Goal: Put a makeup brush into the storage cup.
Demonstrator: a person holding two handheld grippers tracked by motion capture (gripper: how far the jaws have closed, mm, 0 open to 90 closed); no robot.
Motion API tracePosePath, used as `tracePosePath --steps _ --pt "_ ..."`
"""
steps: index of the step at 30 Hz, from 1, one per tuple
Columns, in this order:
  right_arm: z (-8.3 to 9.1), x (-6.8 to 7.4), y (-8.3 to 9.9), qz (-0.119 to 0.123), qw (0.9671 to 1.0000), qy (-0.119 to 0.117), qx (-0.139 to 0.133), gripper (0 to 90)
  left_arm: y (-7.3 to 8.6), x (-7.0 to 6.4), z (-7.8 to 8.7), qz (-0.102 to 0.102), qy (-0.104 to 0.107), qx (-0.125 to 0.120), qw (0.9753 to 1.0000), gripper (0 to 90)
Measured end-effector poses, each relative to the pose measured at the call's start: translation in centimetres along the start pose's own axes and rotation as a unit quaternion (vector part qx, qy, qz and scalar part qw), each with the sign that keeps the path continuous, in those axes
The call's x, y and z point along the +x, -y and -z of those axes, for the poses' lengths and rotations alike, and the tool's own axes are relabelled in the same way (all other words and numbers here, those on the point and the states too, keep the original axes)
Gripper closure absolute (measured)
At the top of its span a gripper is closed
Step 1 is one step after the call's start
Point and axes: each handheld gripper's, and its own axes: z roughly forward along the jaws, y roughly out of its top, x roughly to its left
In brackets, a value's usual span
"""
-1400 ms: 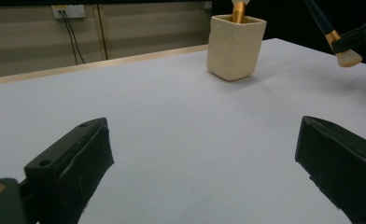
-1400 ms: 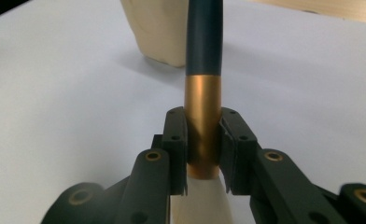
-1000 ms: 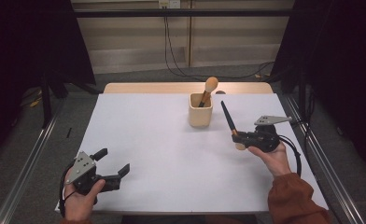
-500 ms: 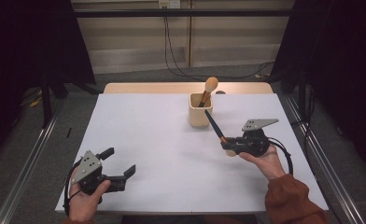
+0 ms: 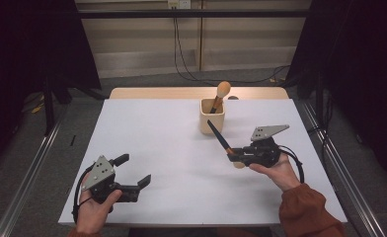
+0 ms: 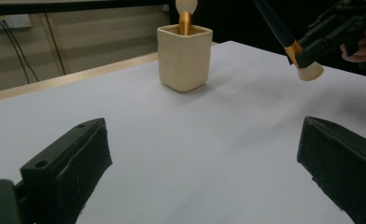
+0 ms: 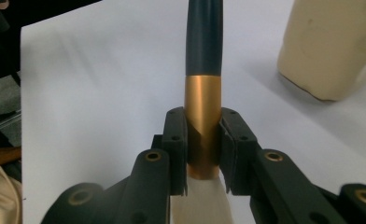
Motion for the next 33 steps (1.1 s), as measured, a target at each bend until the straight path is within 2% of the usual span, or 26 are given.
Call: tracePosePath --steps 6,9,10,14,20,25,28,29,33 --pt "-0.6 0.4 -0.3 0.007 0.9997 -0.018 0.017 74.9 -0.8 -0.7 -1.4 -0.020 0.039 0.020 0.9988 2.3" --pt "-0.9 0.6 -0.4 0.016 0.9990 -0.026 0.031 74.9 -1.1 -0.9 -2.0 -0.029 0.045 0.031 0.9981 2.3" --pt "-1.0 0.6 -0.5 0.019 0.9988 -0.029 0.035 74.9 -1.1 -1.0 -2.3 -0.026 0.052 0.033 0.9978 2.3" --pt "-1.1 1.0 -0.9 0.032 0.9974 -0.040 0.051 74.9 -1.4 -1.2 -2.8 -0.033 0.067 0.047 0.9961 2.3" --pt "-1.6 1.5 -1.3 0.050 0.9930 -0.061 0.087 74.8 -1.9 -0.9 -3.2 -0.035 0.075 0.052 0.9952 2.2" --pt "-2.0 2.0 -1.8 0.075 0.9872 -0.077 0.118 74.8 -2.5 -0.7 -3.4 -0.035 0.087 0.065 0.9936 2.7" --pt "-2.3 2.2 -2.1 0.084 0.9838 -0.086 0.133 74.8 -2.8 -0.8 -3.7 -0.056 0.092 0.077 0.9912 2.2" --pt "-2.4 2.2 -2.2 0.085 0.9837 -0.087 0.132 74.8 -2.9 -0.9 -3.8 -0.065 0.091 0.084 0.9902 2.2" --pt "-2.6 2.2 -2.6 0.090 0.9817 -0.087 0.143 74.8 -3.2 -0.8 -3.9 -0.069 0.098 0.095 0.9881 2.2"
